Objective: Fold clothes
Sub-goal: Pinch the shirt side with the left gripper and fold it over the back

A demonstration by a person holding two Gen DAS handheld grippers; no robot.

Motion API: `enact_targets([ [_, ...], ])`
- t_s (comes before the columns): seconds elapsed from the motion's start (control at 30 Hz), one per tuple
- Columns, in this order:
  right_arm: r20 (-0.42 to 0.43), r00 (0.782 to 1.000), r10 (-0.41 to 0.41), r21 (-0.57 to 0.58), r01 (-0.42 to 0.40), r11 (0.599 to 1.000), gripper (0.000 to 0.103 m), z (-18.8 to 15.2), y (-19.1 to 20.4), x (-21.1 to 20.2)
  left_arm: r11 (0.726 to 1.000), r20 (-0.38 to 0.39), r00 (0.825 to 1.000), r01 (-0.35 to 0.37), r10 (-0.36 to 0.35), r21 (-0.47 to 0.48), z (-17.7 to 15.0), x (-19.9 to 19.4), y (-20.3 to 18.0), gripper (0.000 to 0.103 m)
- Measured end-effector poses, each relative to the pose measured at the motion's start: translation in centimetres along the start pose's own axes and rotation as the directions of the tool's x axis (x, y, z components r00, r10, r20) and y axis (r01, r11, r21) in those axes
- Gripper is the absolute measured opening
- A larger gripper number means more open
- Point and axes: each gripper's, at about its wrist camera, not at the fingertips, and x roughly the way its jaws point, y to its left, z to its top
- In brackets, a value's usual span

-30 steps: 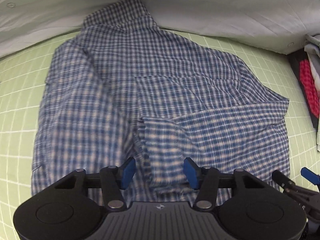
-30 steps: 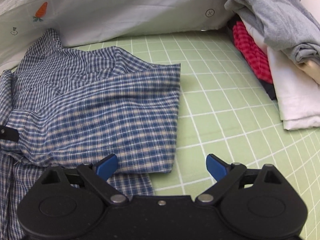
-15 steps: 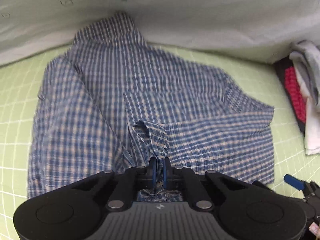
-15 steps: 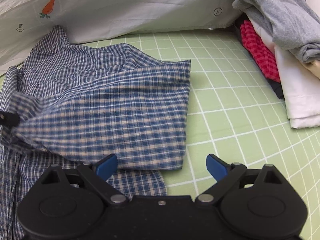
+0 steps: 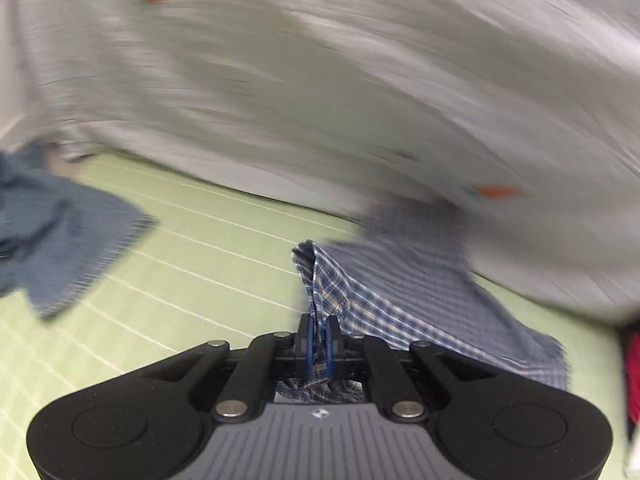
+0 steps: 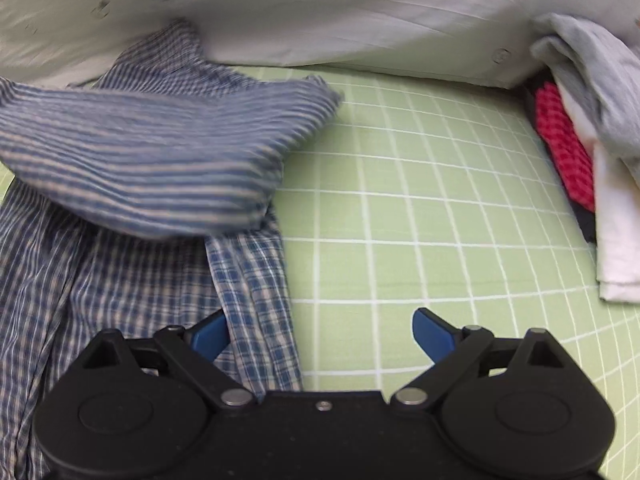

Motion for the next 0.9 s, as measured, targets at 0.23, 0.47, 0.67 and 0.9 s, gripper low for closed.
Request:
enact_targets([
  [0.23, -0.026, 1.000, 0.010, -0.102, -0.012, 0.995, 0.096, 0.9, 3.3, 0.5, 0.980, 0.073, 0.987, -0.130, 0.142, -0.154, 3.5, 1.6, 8.2, 0.006],
  [0.47, -0.035, 0.999, 0.041, -0.157, -0.046, 0.987, 0.097, 1.1, 6.2, 0.3, 0.972, -0.023, 0.987, -0.163, 0.161, -0.168, 1.2, 2.6, 9.4, 0.053],
  [0.67, 0.026, 0.997, 0.069, -0.171, -0.063, 0.983, 0.103, 0.6, 6.2, -1.9, 0.990, -0.096, 0.992, -0.094, 0.084, -0.107, -2.9, -0.1, 5.2, 0.071],
  [0.9, 0.111, 0.990, 0.091, -0.117, -0.078, 0.990, 0.103, -2.8, 3.6, -6.1, 1.000, -0.136, 0.991, 0.006, -0.005, 0.006, -9.2, -6.7, -0.4, 0.082],
])
